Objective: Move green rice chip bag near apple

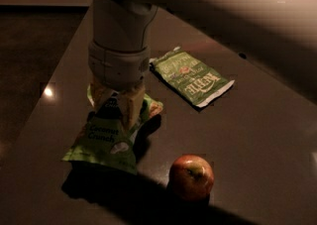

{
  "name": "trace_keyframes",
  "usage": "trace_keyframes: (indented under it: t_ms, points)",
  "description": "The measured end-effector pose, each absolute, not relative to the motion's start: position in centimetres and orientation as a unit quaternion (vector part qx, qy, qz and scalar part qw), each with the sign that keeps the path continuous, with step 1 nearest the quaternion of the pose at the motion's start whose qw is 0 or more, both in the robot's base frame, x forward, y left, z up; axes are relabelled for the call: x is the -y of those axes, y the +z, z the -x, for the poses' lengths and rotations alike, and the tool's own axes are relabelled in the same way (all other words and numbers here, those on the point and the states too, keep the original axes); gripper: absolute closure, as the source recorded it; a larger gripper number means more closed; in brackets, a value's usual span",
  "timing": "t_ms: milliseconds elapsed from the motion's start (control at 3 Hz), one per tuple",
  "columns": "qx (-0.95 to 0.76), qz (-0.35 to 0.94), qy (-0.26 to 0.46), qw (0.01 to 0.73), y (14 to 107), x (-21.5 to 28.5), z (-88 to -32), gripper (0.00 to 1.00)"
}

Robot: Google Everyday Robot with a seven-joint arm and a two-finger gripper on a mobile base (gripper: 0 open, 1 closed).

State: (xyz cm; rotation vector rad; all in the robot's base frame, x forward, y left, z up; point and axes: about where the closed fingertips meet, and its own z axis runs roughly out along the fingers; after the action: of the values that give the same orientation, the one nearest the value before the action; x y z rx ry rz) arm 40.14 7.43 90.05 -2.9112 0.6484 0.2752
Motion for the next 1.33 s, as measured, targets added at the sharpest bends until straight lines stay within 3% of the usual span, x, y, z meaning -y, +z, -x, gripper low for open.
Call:
trace_keyframes:
  t_ms: [1000, 1333]
  points:
    - [-0.250, 0.961, 0.093, 0.070, 89.1, -4.6, -39.6, 0.12]
    - [-0.252, 0.961, 0.093, 0.070, 88.9, -4.4, -39.6, 0.00]
